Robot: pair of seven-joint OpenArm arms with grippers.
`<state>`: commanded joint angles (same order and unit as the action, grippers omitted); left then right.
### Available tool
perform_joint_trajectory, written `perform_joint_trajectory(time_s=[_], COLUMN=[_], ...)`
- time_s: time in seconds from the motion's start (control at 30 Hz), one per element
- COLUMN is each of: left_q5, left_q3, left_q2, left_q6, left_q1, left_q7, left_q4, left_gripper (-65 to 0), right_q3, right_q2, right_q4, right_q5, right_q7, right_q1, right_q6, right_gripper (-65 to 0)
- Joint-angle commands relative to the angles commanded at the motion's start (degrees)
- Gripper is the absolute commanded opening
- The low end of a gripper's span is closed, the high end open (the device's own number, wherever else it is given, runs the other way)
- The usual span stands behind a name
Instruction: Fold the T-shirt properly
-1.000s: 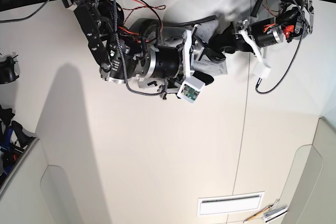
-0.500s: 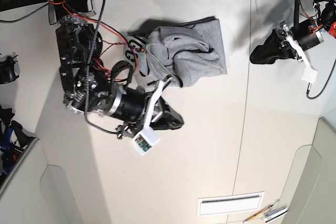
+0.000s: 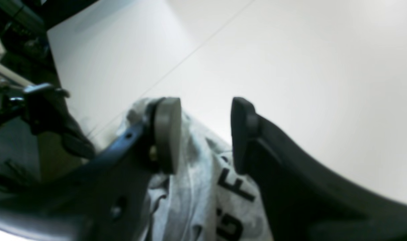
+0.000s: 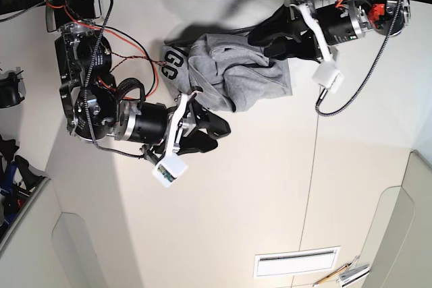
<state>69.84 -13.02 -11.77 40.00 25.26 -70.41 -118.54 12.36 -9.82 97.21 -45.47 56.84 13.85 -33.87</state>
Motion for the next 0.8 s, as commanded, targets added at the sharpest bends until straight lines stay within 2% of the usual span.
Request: perform_joint_trajectory(time_s=[0.1,0.2,0.27,0.4,0.43,0.53,0.8], left_q5=[-4.3,-6.0,-8.1,-8.5,-8.9,-12.3,-12.3], left_q3=[2.2,2.3,2.3,2.3,2.3,2.3,2.1], left_q2=[2.1,2.7,2.7,2.7,2.7,2.7,2.2], left_q6=[0.0,0.0,0.0,0.0,0.0,0.0,0.0], left_q1=[0.0,0.0,0.0,0.8,0.8,0.9,2.1], left_q7=[3.1,3.3,3.3,2.9,2.5,2.5,2.4], left_q4=[0.0,0.0,0.0,0.1,0.2,0.8,5.2], left_gripper=[-26.3,-26.3,-26.3,-26.3,-26.3,-26.3,-26.3], right_q3=[5.1,7.7,7.8,7.8,7.8,7.8,7.8], right_q2=[0.0,0.0,0.0,0.0,0.0,0.0,0.0], right_q4=[0.0,0.0,0.1,0.2,0.2,0.5,5.2], right_q5=[0.0,0.0,-1.2,-4.5,-5.3,-6.3,-7.1], right_q7=[0.7,1.6,2.4,5.6,6.1,6.4,7.4], right_q1=[-0.4,-0.4,-0.4,-0.4,-0.4,-0.4,-0.4], right_q6=[0.0,-0.02,-0.02,-0.13,-0.9,-0.9,-0.87], right_gripper=[-40.6,-40.6,-40.6,-40.7,-40.8,-40.8,-40.8])
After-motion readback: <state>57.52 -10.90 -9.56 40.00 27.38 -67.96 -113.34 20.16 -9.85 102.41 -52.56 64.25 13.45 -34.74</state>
